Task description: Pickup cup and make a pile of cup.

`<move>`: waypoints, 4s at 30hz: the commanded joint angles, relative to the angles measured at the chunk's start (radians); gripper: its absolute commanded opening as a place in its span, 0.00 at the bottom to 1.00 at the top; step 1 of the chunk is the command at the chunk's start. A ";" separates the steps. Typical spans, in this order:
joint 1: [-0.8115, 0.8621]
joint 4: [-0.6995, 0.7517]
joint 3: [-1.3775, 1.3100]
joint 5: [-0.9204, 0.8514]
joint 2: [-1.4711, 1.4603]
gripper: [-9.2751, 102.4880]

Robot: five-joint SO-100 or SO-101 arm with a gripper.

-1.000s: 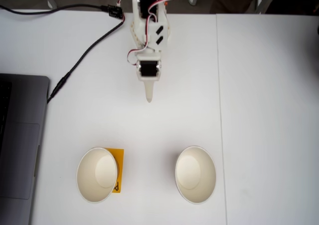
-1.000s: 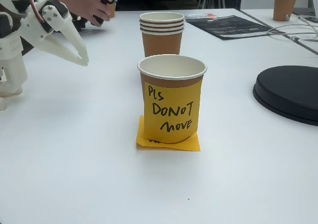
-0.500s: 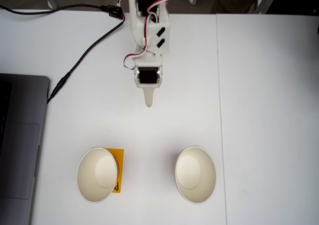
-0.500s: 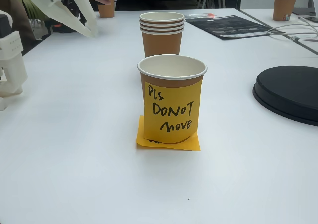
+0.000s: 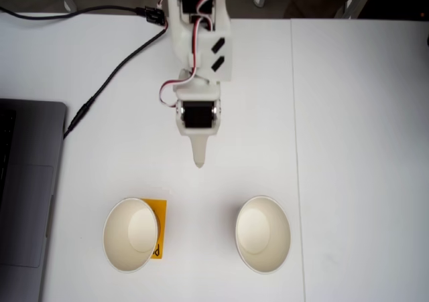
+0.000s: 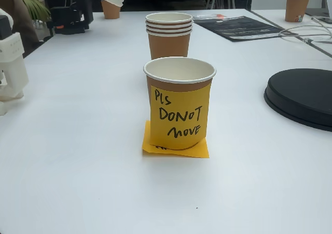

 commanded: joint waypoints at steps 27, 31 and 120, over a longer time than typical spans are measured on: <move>0.219 -0.008 -0.808 -0.003 -0.537 0.02; 0.276 -0.009 -0.844 -0.003 -0.584 0.04; 0.334 0.428 -0.853 -0.002 -0.940 0.33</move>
